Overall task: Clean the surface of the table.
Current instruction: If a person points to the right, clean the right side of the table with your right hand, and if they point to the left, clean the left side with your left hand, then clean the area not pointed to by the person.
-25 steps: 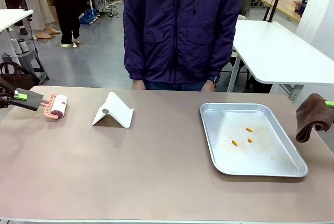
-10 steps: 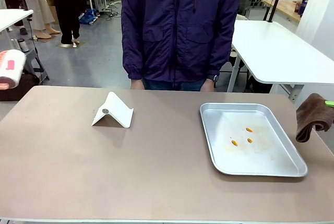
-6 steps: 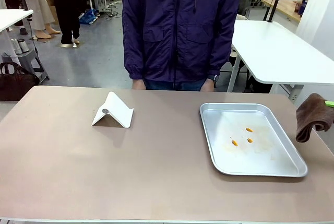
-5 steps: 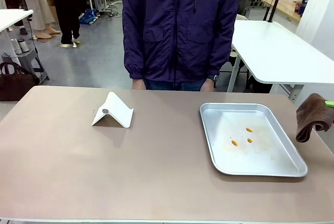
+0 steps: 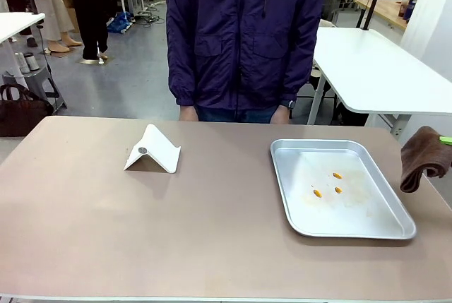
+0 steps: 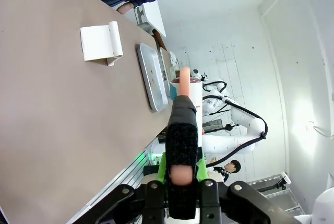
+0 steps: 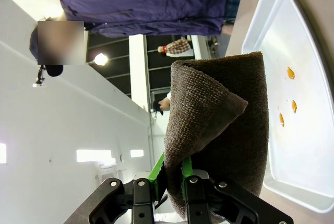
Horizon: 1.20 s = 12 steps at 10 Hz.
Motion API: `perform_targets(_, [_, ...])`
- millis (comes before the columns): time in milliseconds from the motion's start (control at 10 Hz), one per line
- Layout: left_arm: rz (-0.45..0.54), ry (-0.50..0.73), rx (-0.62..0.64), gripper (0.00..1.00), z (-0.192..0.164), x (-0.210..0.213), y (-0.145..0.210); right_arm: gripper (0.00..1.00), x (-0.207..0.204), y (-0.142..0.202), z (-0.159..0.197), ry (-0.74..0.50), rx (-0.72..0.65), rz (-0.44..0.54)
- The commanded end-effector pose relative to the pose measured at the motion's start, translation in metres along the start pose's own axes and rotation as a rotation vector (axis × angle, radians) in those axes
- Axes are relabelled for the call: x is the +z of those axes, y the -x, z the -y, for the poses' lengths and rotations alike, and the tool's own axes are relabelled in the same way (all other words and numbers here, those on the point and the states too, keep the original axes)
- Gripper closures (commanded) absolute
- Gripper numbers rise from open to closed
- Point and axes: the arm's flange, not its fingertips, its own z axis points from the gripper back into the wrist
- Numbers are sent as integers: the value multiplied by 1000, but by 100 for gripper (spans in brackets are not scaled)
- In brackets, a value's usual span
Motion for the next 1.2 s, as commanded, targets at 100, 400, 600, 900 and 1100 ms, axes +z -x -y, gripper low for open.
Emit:
perform_targets(100, [20,6,-4,78,5,-1,-1,100,0,0,-5,-16,7,0])
perform_targets(400, [20,6,-4,78,5,-1,-1,100,0,0,-5,-16,7,0])
perform_targets(600, [20,6,-4,78,5,-1,-1,100,0,0,-5,-16,7,0])
perform_targets(900, [20,6,-4,78,5,-1,-1,100,0,0,-5,-16,7,0])
perform_targets(1100, [20,6,-4,78,5,-1,-1,88,-3,4,-8,5,20,-65])
